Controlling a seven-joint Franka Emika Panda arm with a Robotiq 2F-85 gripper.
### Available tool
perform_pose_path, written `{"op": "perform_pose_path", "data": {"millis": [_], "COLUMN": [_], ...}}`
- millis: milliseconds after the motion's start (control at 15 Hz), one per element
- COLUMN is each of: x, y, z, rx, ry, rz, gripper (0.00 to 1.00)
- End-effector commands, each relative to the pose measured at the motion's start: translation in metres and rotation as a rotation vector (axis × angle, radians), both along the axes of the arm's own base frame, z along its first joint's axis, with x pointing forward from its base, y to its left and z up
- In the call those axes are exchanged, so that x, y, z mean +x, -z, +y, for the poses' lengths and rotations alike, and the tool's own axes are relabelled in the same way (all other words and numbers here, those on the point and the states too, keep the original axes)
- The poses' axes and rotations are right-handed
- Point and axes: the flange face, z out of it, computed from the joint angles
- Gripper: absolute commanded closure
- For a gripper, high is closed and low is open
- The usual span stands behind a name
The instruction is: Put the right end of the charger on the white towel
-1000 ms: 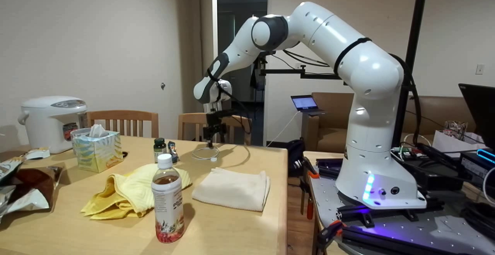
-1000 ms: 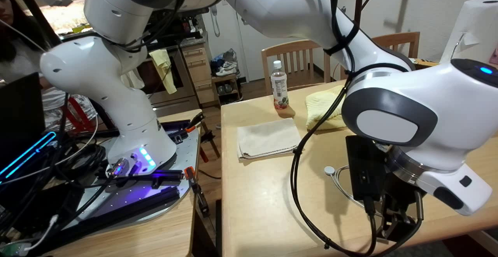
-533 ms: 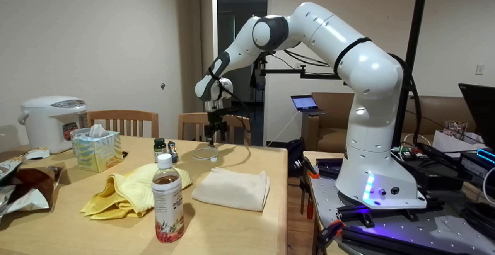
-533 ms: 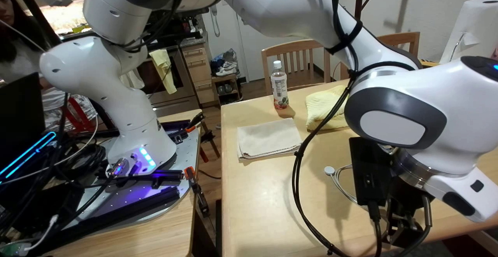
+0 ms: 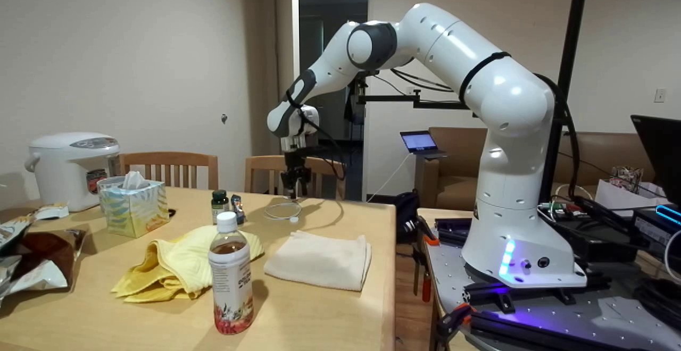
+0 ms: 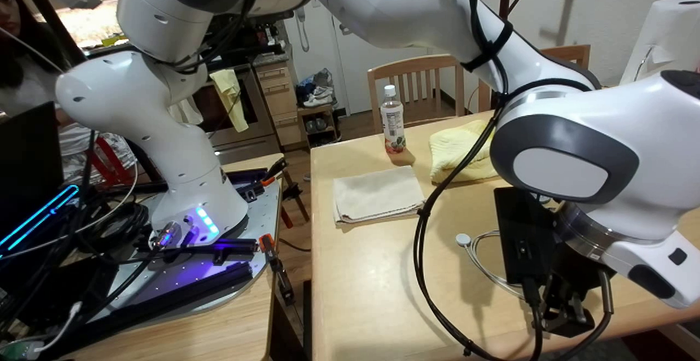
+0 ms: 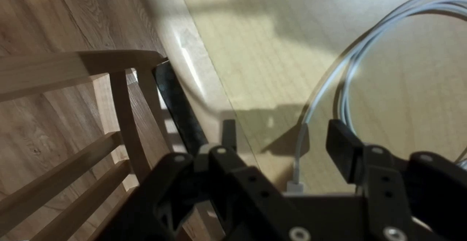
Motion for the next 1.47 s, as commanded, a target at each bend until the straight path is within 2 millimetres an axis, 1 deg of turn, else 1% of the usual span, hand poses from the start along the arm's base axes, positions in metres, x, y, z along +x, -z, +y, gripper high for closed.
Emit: {"op": "perform_pose_path", "data": {"millis": [0, 133, 600, 933, 1000, 1267, 1333, 1400], "x": [0.003, 0.004, 0.004, 0.005, 0.005, 0.007, 0.007, 0.007], "y": [0.001, 0.005, 0.023, 0.020, 0.016, 0.015, 0.016, 0.016], "z": [-0.002, -0.001, -0.002, -0.007, -0.008, -0.010, -0.011, -0.011], "rx": [0.021, 0.026, 0.033, 0.030, 0.028, 0.024, 0.024, 0.023], "ry": [-0.037, -0.037, -0.032, -0.023, -0.023, -0.025, -0.027, -0.026], "rz": [0.013, 0.017, 0.038, 0.032, 0.031, 0.028, 0.028, 0.027], "gripper": [0.05, 0.00, 0.00, 0.00, 0.00, 0.00, 0.25, 0.26]}}
